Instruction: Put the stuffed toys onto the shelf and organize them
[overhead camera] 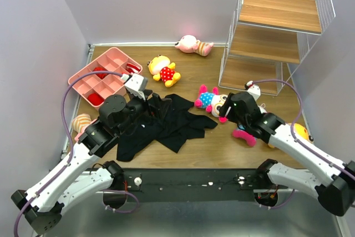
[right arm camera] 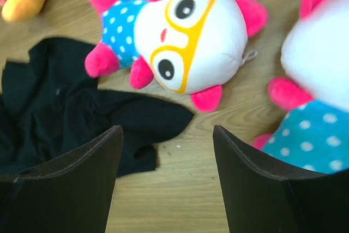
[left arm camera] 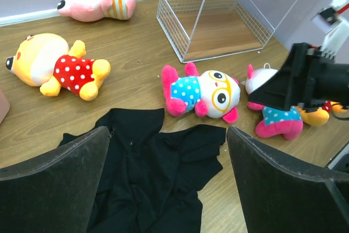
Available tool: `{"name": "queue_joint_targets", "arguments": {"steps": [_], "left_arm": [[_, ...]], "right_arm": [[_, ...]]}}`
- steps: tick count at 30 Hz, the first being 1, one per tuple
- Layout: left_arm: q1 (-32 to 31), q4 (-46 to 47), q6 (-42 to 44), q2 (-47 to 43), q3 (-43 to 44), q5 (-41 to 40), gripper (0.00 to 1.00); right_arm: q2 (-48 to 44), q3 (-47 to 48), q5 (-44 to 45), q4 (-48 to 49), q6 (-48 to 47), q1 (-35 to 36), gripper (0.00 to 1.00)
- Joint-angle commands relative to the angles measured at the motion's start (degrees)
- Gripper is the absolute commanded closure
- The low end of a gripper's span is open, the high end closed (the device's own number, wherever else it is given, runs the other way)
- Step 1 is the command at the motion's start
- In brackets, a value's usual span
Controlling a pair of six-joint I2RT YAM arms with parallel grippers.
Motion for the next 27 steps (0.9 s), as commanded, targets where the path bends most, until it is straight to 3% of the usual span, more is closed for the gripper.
{"name": "queue_joint_targets", "arguments": {"steps": [1,6,11,15,20,21,25,27], "left_arm": [[-0.27,-0.50,0.76,-0.29,0.00,-0.67,0.01],[-0.36,-0.32,0.76,-0.38,0.00,-0.15,0.01],[-0.36,-0.41,0.76,-0.30,0.09,0.47,0.01],[-0.36,-0.32,0.76,-0.30,0.00,0.21,0.01],[-0.36,-0.41,0.93,-0.30,0.00,-0.06,0.01],[-0.27,-0.41,0.85,-0.30,0.00,0.03,0.01],[-0.36,-0.50,0.93,-0.30,0.09,0.03,0.01],[-0.27,-0.41,0.93,-0.38,0.09,0.03,0.01]], "right_arm": [[5.96,2.12,5.04,-1.67,23.06,-0.67,0.25],[12.21,6.08,2.84,-7.39,41.17,-0.67,0.25],[16.07,7.32,2.75,-6.96,50.50,-0.67,0.25],[21.87,8.81,5.29,-5.73,52.89,-0.67,0.25],[28.46,9.69,7.32,-4.15,48.78,-0.67,0.27],[28.65,9.52,8.45,-1.88,45.28,-0.58,0.30],[27.78,7.85,12.50,1.91,37.10,-0.67,0.58],[25.59,6.01,14.95,4.63,33.40,-0.67,0.65]]}}
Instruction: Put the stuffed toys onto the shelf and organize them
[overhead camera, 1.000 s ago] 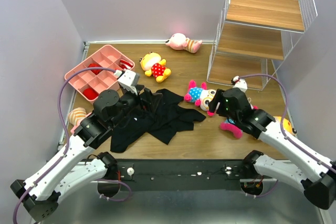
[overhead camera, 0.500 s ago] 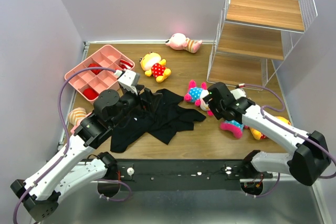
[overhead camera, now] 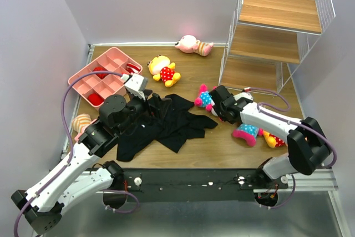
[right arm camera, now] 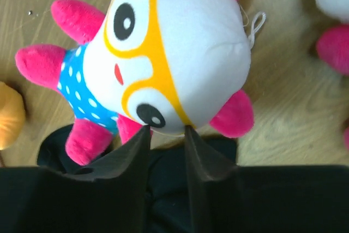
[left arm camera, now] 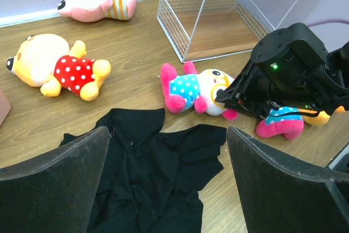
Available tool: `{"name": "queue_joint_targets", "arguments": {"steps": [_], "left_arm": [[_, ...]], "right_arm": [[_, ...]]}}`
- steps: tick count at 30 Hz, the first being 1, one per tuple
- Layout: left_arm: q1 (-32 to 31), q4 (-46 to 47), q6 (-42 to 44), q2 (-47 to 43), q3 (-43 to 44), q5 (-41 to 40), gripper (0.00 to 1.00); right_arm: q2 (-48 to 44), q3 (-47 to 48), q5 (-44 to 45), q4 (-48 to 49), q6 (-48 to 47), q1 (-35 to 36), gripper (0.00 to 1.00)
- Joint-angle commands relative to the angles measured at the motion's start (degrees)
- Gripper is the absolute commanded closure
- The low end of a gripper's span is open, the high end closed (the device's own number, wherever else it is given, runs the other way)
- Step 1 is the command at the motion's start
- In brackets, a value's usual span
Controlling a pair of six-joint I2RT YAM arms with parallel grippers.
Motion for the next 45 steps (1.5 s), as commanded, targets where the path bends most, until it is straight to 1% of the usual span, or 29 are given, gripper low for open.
{"name": "queue_joint_targets", "arguments": {"steps": [1,3,4,7,10,11,12,13,14,16,18,20,22,24,25,26,27,29,30,31,32,33,34,36,37,39,40,43,45], "left_arm": [[-0.27,-0.45,0.74,-0.51,0.01,-0.08,0.01],[-0.36,-0.37,0.83,-0.52,0.00,-0.08,0.01],[-0.27,-0.37,0.91,-0.43,0.00,-0.08,0.01],[-0.36,-0.45,1.00,-0.34,0.00,-0.25,0.02],[-0.27,-0.45,1.00,-0.43,0.00,-0.69,0.02],[-0.27,-0.54,1.18,-0.34,-0.08,-0.95,0.02],[-0.36,-0.54,1.09,-0.25,0.00,-0.96,0.02],[-0.36,-0.54,1.18,-0.25,0.00,-1.04,0.02],[-0.45,-0.63,1.18,-0.08,0.00,-1.22,0.02],[-0.27,-0.72,1.26,0.10,-0.08,-1.57,0.02],[-0.36,-0.89,1.35,0.45,-0.08,-1.92,0.02],[-0.45,-1.07,1.44,0.71,0.00,-2.27,0.02],[-0.36,-1.16,1.62,0.72,0.00,-2.62,0.02],[-0.45,-1.07,1.70,0.72,-0.17,-2.98,0.02],[-0.45,-1.07,1.62,0.80,-0.26,-3.06,0.02],[-0.62,-0.98,1.70,0.89,-0.26,-2.98,0.02],[-0.63,-0.98,1.70,1.15,-0.26,-2.80,0.02],[-0.54,-1.51,1.79,1.85,0.26,-2.19,0.03],[-0.54,-1.77,1.79,2.03,0.53,-2.10,0.04],[-0.62,-2.03,2.05,2.21,0.79,-2.01,0.04],[-0.54,-2.21,2.32,2.38,1.32,-2.10,0.05],[-0.54,-2.39,2.41,2.47,1.67,-2.10,0.05],[-0.62,-2.56,2.41,2.47,2.02,-2.19,0.05],[-0.62,-2.83,2.85,2.39,3.43,-1.23,0.05],[-0.54,-3.00,2.93,2.56,3.95,-0.52,0.04],[-0.54,-3.70,3.81,3.61,6.41,2.54,0.03],[-0.45,-5.18,4.16,4.22,7.55,3.69,0.02],[-0.36,-9.57,5.74,7.82,12.39,9.48,0.01],[-0.54,-11.43,6.53,10.90,15.38,12.39,0.01]], "right_arm": [[-3.73,-2.72,9.30,7.07,-13.50,-0.27,0.77],[-6.97,-5.08,10.53,10.92,-18.62,-0.27,0.93],[-7.95,-5.62,10.97,11.03,-21.60,-0.27,0.99],[-12.51,-6.33,12.30,9.19,-24.00,-0.27,0.99],[-16.21,-7.20,10.98,9.54,-25.76,-0.27,0.99],[-16.22,-6.86,10.80,8.93,-24.63,-0.27,0.90],[-15.61,-5.90,10.80,3.27,-21.23,-0.36,0.73],[-14.74,-3.89,10.46,1.30,-15.80,-0.36,0.48],[-12.03,-3.00,9.93,0.06,-14.53,-0.36,0.42],[-8.94,-0.80,8.43,-2.93,-10.85,-0.28,0.36],[-4.28,1.57,7.73,-4.86,-8.38,-0.36,0.27],[-1.64,2.19,7.82,-3.91,-6.60,-0.45,0.23],[1.44,1.85,7.90,-0.41,-8.52,-0.98,0.24],[2.93,0.62,6.94,3.62,-10.81,-2.11,0.31],[3.46,0.18,6.67,4.35,-13.08,-2.47,0.40],[3.20,-0.26,6.76,5.05,-14.41,-2.65,0.59],[2.59,-1.66,7.02,7.84,-16.43,-2.65,0.66],[-1.62,-3.33,6.33,12.07,-26.25,-2.65,0.81],[-3.20,-4.04,4.84,15.57,-30.55,-2.65,0.87],[-5.13,-3.87,3.52,16.30,-39.04,-2.65,0.90],[-7.84,-3.00,2.46,16.13,-42.78,-2.65,0.96],[-9.18,-2.12,1.32,14.39,-46.12,-2.73,0.98],[-10.23,-0.11,-2.60,13.59,-53.46,-2.65,0.99],[-12.96,1.66,-8.33,10.44,-60.10,-2.56,0.99],[-13.93,2.45,-14.10,9.46,-65.00,-2.47,0.99],[-18.13,2.20,-21.76,9.19,-69.25,-2.38,0.99],[-20.07,1.76,-29.37,9.54,-72.05,-2.38,0.99],[-26.05,1.14,-42.76,10.15,-74.27,-1.95,0.98],[-28.34,1.84,-47.36,10.42,-74.54,-1.33,0.97]]}}
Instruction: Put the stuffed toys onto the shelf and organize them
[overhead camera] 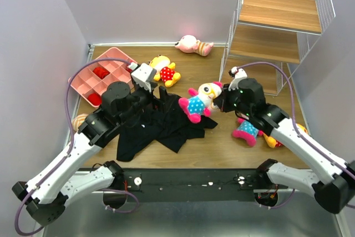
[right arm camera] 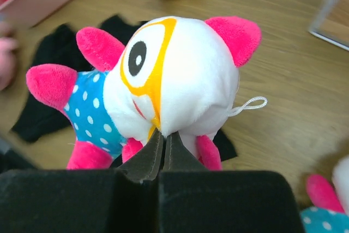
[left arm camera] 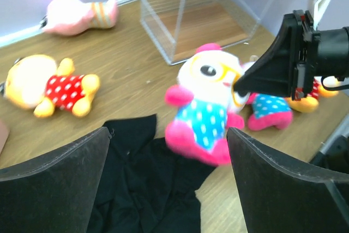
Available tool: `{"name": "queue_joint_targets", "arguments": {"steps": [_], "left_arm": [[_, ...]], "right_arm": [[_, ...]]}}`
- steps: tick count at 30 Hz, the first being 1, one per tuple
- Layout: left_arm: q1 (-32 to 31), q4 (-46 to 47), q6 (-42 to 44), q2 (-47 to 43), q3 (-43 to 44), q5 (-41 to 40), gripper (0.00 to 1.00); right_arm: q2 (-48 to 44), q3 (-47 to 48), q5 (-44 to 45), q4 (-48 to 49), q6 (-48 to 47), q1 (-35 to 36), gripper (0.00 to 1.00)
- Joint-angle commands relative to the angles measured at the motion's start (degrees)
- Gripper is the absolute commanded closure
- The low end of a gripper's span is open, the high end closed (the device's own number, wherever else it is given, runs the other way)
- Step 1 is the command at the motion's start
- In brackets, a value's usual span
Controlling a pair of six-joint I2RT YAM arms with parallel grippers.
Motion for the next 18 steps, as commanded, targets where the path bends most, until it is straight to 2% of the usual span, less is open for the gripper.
{"name": "queue_joint_targets", "arguments": {"steps": [1,4,5,8,14,16,17,18], "left_arm": [[-0.19,-7.06,3.22,5.64,6.57,13.43,0.01],[-0.27,-8.39,3.22,10.12,8.77,20.22,0.01],[-0.28,-8.48,2.96,12.48,9.65,24.68,0.01],[-0.28,-8.75,1.90,16.36,10.45,30.41,0.03],[-0.36,-6.03,-0.99,17.60,7.91,31.75,0.14],[-0.36,-2.88,-2.92,17.60,7.20,35.44,0.45],[-0.28,-1.64,-4.33,17.78,6.94,36.40,0.60],[-0.28,-0.32,-7.91,17.87,6.76,36.85,0.96]], "right_arm": [[-7.84,2.15,-26.88,0.54,-9.56,1.40,0.97],[-10.22,3.03,-31.74,1.77,-9.65,2.54,0.97],[-10.40,3.38,-32.02,1.68,-9.65,2.72,0.97],[-11.02,4.70,-32.63,0.98,-9.56,2.90,0.97],[-11.72,5.23,-33.42,1.42,-8.86,2.90,0.97],[-11.72,5.23,-33.43,2.03,-8.08,2.90,0.94],[-11.72,5.23,-33.08,2.29,-7.46,2.90,0.86],[-12.07,5.49,-32.29,2.38,-6.58,2.90,0.76]]}}
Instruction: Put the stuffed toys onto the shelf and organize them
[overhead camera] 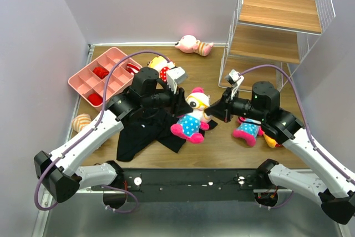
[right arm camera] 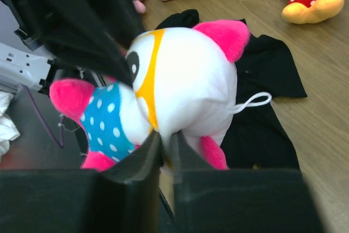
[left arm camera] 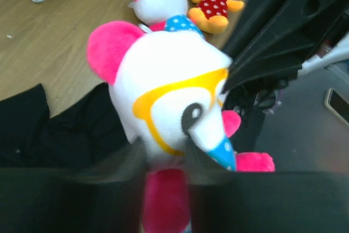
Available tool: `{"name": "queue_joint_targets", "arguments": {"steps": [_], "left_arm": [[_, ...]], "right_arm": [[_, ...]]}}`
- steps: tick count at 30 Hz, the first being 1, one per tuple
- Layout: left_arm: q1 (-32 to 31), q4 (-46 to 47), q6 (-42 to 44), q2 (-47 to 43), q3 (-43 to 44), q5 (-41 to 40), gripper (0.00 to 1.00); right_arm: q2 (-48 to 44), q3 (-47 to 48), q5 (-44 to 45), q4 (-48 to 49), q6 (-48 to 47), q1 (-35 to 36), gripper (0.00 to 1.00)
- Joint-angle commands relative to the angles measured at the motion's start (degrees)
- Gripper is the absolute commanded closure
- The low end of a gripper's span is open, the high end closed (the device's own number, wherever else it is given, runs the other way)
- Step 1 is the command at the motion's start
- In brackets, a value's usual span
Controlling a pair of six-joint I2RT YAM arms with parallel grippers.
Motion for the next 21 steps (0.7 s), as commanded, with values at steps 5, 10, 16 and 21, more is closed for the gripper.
{"name": "queue_joint_targets", "arguments": {"steps": [5,10,16,21], "left_arm": [[-0.25,12.38,-20.41,-0.73,-0.83,-1.23,1.00],[0.01,13.70,-29.82,-1.18,3.12,-12.40,1.00],[0.01,18.35,-38.70,-1.61,5.77,-17.50,1.00],[0.01,20.64,-42.31,-1.35,6.03,-20.05,1.00]], "right_arm": [[-3.97,6.52,12.42,-2.78,17.77,0.25,0.20],[-11.70,2.48,14.44,3.19,27.36,0.25,0.16],[-14.09,1.33,13.14,3.46,20.62,0.25,0.20],[-12.95,1.86,9.26,4.96,17.36,0.69,0.22]]}}
